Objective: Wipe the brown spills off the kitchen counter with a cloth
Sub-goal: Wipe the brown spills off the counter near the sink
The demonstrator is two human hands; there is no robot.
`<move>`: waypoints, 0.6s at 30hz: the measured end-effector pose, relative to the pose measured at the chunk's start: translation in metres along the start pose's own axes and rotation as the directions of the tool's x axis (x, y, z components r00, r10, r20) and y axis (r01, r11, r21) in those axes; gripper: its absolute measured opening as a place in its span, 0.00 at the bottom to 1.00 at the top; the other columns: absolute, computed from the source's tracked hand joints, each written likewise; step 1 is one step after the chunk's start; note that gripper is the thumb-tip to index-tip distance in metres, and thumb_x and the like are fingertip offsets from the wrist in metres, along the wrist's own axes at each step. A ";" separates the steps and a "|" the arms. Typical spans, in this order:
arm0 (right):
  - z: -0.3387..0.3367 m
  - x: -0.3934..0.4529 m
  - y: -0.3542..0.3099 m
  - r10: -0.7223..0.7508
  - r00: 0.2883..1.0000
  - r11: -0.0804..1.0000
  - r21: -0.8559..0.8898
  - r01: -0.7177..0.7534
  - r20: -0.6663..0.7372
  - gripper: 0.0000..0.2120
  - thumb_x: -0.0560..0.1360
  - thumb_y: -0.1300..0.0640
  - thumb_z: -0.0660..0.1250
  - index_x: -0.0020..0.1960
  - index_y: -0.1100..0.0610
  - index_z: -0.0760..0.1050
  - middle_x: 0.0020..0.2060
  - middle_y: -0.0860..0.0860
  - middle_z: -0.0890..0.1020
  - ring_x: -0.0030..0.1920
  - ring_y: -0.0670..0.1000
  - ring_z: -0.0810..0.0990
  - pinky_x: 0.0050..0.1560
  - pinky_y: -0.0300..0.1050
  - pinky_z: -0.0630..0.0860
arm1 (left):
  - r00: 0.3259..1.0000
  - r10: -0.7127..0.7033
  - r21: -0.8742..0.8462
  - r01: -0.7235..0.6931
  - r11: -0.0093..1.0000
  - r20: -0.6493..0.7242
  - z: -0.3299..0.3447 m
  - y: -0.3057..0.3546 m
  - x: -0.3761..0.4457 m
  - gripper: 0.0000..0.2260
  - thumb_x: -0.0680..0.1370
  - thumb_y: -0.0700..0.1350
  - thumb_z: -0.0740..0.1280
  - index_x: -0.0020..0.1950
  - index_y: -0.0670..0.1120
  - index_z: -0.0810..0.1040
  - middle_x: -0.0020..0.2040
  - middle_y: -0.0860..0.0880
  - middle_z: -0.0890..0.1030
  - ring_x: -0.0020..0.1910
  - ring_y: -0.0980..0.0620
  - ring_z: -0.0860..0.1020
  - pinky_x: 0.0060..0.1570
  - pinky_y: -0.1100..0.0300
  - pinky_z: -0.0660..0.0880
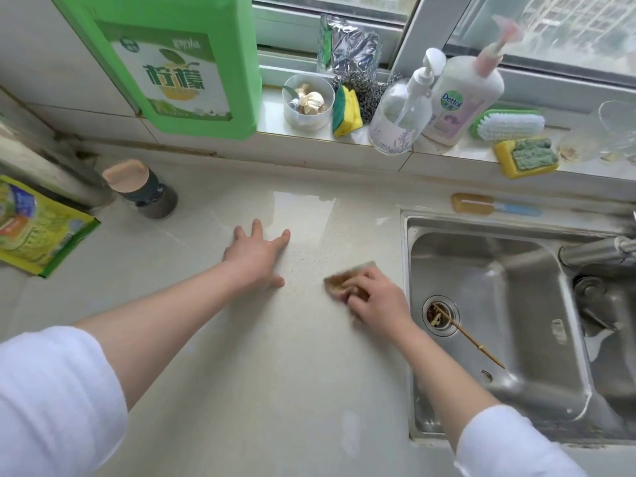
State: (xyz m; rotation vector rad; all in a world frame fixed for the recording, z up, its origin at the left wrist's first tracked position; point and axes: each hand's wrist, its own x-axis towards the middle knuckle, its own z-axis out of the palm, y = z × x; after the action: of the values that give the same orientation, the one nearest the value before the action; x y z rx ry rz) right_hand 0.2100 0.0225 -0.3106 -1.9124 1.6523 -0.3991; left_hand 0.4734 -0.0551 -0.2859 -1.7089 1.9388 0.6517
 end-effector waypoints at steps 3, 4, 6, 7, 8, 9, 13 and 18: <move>-0.018 0.052 0.019 0.504 0.790 0.860 0.121 -0.495 -0.350 0.10 0.76 0.55 0.65 0.55 0.48 0.80 0.55 0.50 0.75 0.52 0.55 0.79 0.49 0.45 0.74 | 1.000 -0.009 -0.014 0.009 1.000 0.006 0.001 0.001 0.000 0.45 0.72 0.63 0.71 0.78 0.64 0.44 0.79 0.39 0.45 0.75 0.29 0.50 0.63 0.40 0.73; -0.011 0.058 0.011 0.559 0.724 0.823 0.163 -0.545 -0.405 0.10 0.77 0.55 0.64 0.56 0.48 0.79 0.56 0.51 0.73 0.53 0.56 0.78 0.50 0.47 0.75 | 1.000 -0.012 -0.010 0.013 1.000 0.010 0.000 0.001 0.000 0.45 0.72 0.63 0.71 0.78 0.65 0.44 0.80 0.39 0.44 0.75 0.29 0.49 0.63 0.40 0.73; 0.020 0.042 -0.022 0.462 0.819 0.883 0.087 -0.462 -0.340 0.10 0.76 0.55 0.64 0.56 0.48 0.78 0.55 0.49 0.73 0.53 0.55 0.78 0.47 0.48 0.77 | 0.999 -0.017 -0.002 0.018 1.000 0.032 -0.002 0.001 -0.002 0.45 0.72 0.64 0.70 0.78 0.65 0.43 0.80 0.39 0.45 0.75 0.30 0.51 0.64 0.39 0.71; 0.036 0.023 -0.038 0.283 0.932 0.958 0.019 -0.286 -0.228 0.11 0.75 0.55 0.65 0.56 0.47 0.78 0.53 0.49 0.74 0.52 0.53 0.77 0.45 0.47 0.77 | 0.999 -0.020 0.014 0.020 1.000 0.031 -0.002 0.002 -0.002 0.45 0.71 0.64 0.70 0.78 0.65 0.43 0.79 0.39 0.46 0.74 0.30 0.53 0.65 0.39 0.70; 0.048 0.000 -0.047 0.048 0.995 0.999 -0.019 -0.050 -0.086 0.12 0.74 0.55 0.66 0.56 0.47 0.79 0.52 0.48 0.75 0.50 0.51 0.77 0.42 0.46 0.77 | 1.000 -0.019 0.043 0.018 0.999 0.022 -0.003 0.003 -0.002 0.44 0.71 0.65 0.69 0.78 0.65 0.44 0.79 0.38 0.47 0.73 0.31 0.55 0.65 0.39 0.68; 0.047 -0.015 -0.049 -0.140 0.989 0.990 0.000 0.140 0.049 0.13 0.72 0.56 0.67 0.56 0.46 0.80 0.51 0.46 0.76 0.49 0.48 0.77 0.42 0.43 0.77 | 1.000 -0.016 0.068 0.015 0.998 0.015 -0.004 0.003 -0.003 0.44 0.71 0.66 0.69 0.78 0.64 0.44 0.79 0.38 0.48 0.72 0.31 0.58 0.66 0.39 0.67; -0.007 0.036 0.003 -0.009 1.000 1.000 -0.001 0.009 -0.005 0.16 0.71 0.62 0.67 0.54 0.45 0.83 0.54 0.44 0.76 0.50 0.42 0.77 0.47 0.32 0.72 | 0.999 0.019 0.092 -0.016 0.996 -0.035 -0.010 -0.002 -0.001 0.39 0.72 0.67 0.67 0.77 0.64 0.52 0.72 0.40 0.61 0.67 0.35 0.65 0.66 0.39 0.65; -0.007 0.078 -0.011 0.453 0.832 0.890 0.105 -0.444 -0.319 0.12 0.76 0.58 0.63 0.55 0.47 0.80 0.53 0.48 0.73 0.51 0.54 0.78 0.43 0.38 0.67 | 0.997 -0.010 -0.067 0.004 0.998 -0.082 -0.032 -0.014 0.026 0.39 0.71 0.64 0.71 0.77 0.62 0.55 0.76 0.39 0.55 0.73 0.31 0.57 0.66 0.38 0.69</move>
State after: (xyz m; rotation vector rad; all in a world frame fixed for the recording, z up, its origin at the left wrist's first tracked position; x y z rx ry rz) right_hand 0.2300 -0.0541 -0.3094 -1.4180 2.2375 -0.5702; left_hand 0.4837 -0.0965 -0.2783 -1.8094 1.9865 0.6601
